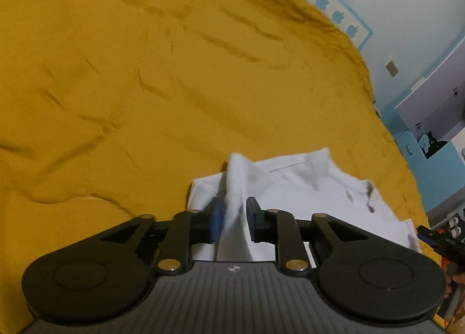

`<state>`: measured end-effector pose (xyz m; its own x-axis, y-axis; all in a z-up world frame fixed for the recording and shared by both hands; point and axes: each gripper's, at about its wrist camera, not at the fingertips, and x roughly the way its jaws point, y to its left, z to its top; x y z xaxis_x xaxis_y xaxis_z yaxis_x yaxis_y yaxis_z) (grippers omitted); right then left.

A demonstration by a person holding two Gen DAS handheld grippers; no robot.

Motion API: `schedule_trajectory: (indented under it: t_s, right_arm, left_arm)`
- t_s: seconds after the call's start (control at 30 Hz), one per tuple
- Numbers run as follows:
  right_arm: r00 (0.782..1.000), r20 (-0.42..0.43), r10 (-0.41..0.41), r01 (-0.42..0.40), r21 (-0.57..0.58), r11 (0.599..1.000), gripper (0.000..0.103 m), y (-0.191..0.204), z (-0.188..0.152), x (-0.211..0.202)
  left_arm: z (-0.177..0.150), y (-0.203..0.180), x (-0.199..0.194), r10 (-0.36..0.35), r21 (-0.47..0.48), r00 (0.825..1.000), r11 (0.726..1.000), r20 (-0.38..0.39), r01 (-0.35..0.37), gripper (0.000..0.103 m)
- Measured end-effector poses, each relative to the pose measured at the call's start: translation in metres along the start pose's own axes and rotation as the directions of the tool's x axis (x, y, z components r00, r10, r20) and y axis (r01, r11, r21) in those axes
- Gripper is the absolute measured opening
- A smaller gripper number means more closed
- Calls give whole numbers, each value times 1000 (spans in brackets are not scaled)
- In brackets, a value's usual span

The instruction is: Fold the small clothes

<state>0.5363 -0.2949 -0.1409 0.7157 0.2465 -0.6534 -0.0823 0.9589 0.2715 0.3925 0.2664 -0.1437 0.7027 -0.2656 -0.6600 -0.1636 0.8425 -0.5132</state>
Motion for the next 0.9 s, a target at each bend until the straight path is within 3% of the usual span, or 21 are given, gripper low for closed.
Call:
schedule_trajectory:
  t_s: [0.07,0.23,0.37,0.47,0.5,0.53,0.6,0.67,0.7,0.77,0.83,0.87,0.9]
  right_arm:
    - [998,15,67,-66,-24,998,33,7,-7,-35]
    - [962,-37,271,-273,-142,952,34,55,-58,-105]
    - [908,-102,406,-419,-191,888,37,102,-110,-131]
    - [886,-160,436,-459,-154,875,38,127,-143,-124]
    - [878,-178,444,-468,-125,875,38,131,-151,-120]
    - [876,-189,444,-467,-98,879,38,133,-159,-115]
    - [901,-207,382,-405,-81,911,36,132,-167,-109]
    - [916,-198,348,-367,-68,928,25,118,-170,-113]
    - [931,-185,314,-330,-66,942,25,105,-167,-116]
    - [962,-150,230,-238,-35,971,25,64,-161,-125]
    - [982,-123,145,-144,18,989,23,24,-156,-132]
    - [985,-115,126,-122,43,992,5,6,-153,-135]
    - [984,-123,127,-117,86,989,0,-13,-151,-137]
  left_arm:
    - [-8,-8,-28,-15,5,1000,1000,26,15,37]
    - [-59,-56,-77,-194,45,981,980,0,193,57]
    - [-108,-86,-80,-303,42,951,951,-54,305,58]
    - [-136,-95,-67,-349,-18,932,937,-94,349,58]
    - [-139,-96,-61,-348,-19,931,937,-109,349,58]
    - [-143,-98,-59,-318,8,940,947,-121,321,58]
    - [-147,-95,-61,-215,74,970,972,-115,224,58]
    - [-143,-73,-63,-232,24,965,971,-118,237,49]
    - [-141,-63,-67,-228,-15,967,973,-114,228,49]
    - [-138,-48,-78,-142,11,985,990,-95,143,49]
    - [-138,-30,-86,-150,-15,985,989,-85,149,49]
    - [-138,-21,-89,-141,-30,986,990,-86,139,49]
    - [-137,-12,-91,-114,-33,990,993,-84,112,47]
